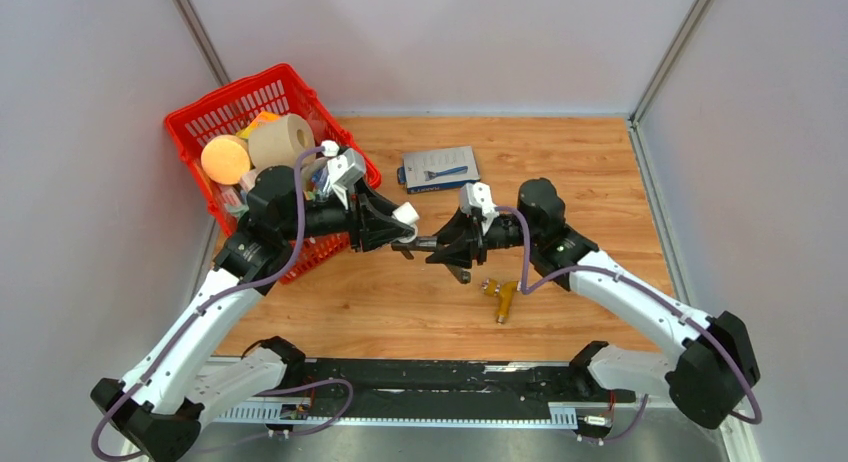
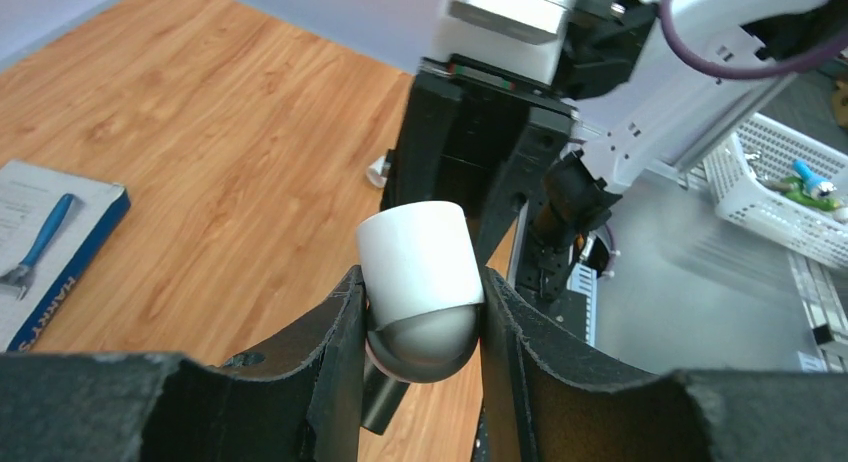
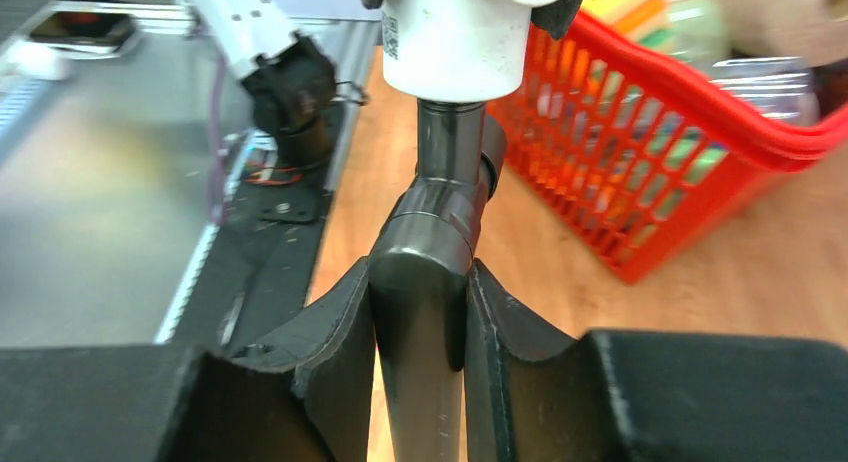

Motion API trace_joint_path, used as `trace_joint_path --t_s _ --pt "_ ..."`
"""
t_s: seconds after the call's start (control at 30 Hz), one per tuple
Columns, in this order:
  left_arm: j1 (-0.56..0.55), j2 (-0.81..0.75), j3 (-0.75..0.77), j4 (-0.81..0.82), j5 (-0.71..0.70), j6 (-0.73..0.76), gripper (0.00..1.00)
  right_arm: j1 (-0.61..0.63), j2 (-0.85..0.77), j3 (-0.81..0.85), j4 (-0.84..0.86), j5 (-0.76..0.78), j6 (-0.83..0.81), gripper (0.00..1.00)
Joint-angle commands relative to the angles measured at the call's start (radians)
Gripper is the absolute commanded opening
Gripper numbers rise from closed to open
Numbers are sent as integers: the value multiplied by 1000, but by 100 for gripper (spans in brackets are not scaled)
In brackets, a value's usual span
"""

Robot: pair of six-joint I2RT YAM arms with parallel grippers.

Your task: Install the water faucets

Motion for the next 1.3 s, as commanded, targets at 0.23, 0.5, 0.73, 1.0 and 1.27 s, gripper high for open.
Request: trace_joint_path --t_s 0.23,0.5,0.73,1.0,1.27 --pt "-31 -29 -38 97 338 -65 0 -104 251 238 -103 -20 129 20" --pt "-31 -8 -38 106 -18 -189 0 -81 95 169 -114 391 64 53" --pt "-31 -1 -16 16 -407 -341 0 113 -87 48 -13 850 -35 63" --pt "-31 -55 -61 46 -575 -433 0 440 -197 -150 309 1192 -181 65" --pt "-31 -83 -70 60 -575 -427 0 517 -140 -193 375 1177 -152 70"
